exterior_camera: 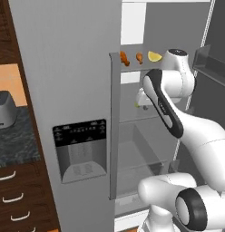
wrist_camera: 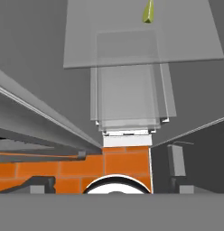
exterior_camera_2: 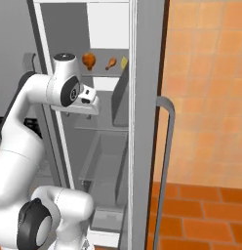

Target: Place one lemon wedge and one chicken drumstick in each tupperware on the nearby counter, to pack two identical lunches.

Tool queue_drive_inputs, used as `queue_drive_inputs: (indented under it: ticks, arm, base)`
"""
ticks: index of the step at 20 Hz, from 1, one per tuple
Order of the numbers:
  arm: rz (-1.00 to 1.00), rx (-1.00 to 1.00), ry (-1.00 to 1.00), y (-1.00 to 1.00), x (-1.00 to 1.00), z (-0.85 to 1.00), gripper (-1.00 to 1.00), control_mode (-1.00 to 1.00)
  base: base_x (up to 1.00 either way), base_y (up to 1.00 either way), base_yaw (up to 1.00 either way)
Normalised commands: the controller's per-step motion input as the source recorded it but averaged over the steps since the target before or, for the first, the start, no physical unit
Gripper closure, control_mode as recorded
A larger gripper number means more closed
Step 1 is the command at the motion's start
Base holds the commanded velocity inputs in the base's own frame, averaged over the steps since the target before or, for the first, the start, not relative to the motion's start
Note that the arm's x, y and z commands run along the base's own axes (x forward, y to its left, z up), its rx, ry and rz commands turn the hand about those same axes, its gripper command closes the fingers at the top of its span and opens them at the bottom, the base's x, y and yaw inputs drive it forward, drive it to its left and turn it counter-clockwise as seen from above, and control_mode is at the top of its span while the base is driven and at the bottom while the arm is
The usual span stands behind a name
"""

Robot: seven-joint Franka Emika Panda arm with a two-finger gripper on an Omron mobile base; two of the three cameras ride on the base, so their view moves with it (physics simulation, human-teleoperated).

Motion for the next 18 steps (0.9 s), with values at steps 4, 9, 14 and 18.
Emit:
queue_drive_inputs:
  ticks: [4, 9, 14, 18]
  arm:
    - [0.00, 0.00, 0.00, 0.00, 0.00, 0.00, -1.00, 1.00]
    - [0.00, 0.00, 0.00, 0.00, 0.00, 0.00, -1.00, 1.00]
    - [0.00, 0.00, 0.00, 0.00, 0.00, 0.00, -1.00, 1.00]
    - [0.00, 0.00, 0.00, 0.00, 0.00, 0.00, -1.00, 1.00]
  base:
    - [0.37, -0.22, 0.00]
    - [0.25, -0.31, 0.00]
    - [0.24, -0.21, 0.00]
    - [0.39, 0.00, 0.00]
